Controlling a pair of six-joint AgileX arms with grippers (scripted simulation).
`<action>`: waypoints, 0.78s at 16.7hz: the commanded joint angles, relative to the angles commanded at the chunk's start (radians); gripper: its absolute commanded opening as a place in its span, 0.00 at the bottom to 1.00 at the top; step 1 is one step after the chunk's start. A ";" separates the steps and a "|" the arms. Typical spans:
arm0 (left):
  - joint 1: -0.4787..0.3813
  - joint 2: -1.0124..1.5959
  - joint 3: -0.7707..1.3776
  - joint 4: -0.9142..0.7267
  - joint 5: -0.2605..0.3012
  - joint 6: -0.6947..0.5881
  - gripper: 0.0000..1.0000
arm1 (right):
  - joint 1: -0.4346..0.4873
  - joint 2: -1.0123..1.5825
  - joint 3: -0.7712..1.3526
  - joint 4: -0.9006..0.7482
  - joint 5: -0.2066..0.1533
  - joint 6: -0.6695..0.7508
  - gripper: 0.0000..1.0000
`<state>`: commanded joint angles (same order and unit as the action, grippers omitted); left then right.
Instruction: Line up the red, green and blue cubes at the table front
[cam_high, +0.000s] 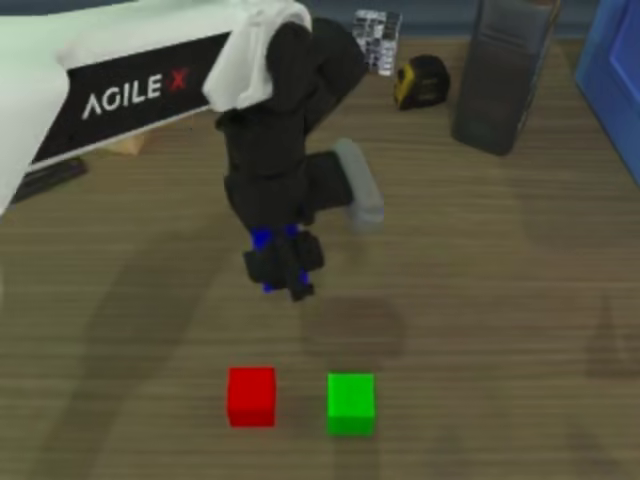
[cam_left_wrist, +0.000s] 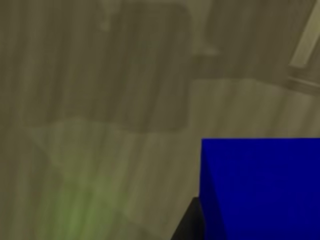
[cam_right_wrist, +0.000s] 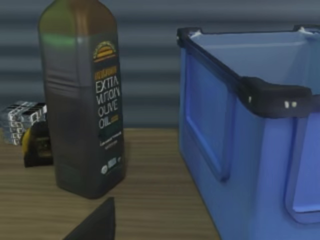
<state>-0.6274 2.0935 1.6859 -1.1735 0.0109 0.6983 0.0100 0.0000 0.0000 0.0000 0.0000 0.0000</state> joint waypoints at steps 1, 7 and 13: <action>-0.068 0.028 0.050 -0.023 0.001 -0.020 0.00 | 0.000 0.000 0.000 0.000 0.000 0.000 1.00; -0.372 0.148 0.283 -0.126 0.003 -0.124 0.00 | 0.000 0.000 0.000 0.000 0.000 0.000 1.00; -0.391 0.152 0.297 -0.128 0.004 -0.132 0.00 | 0.000 0.000 0.000 0.000 0.000 0.000 1.00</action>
<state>-1.0184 2.2454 1.9825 -1.3012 0.0149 0.5666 0.0100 0.0000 0.0000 0.0000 0.0000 0.0000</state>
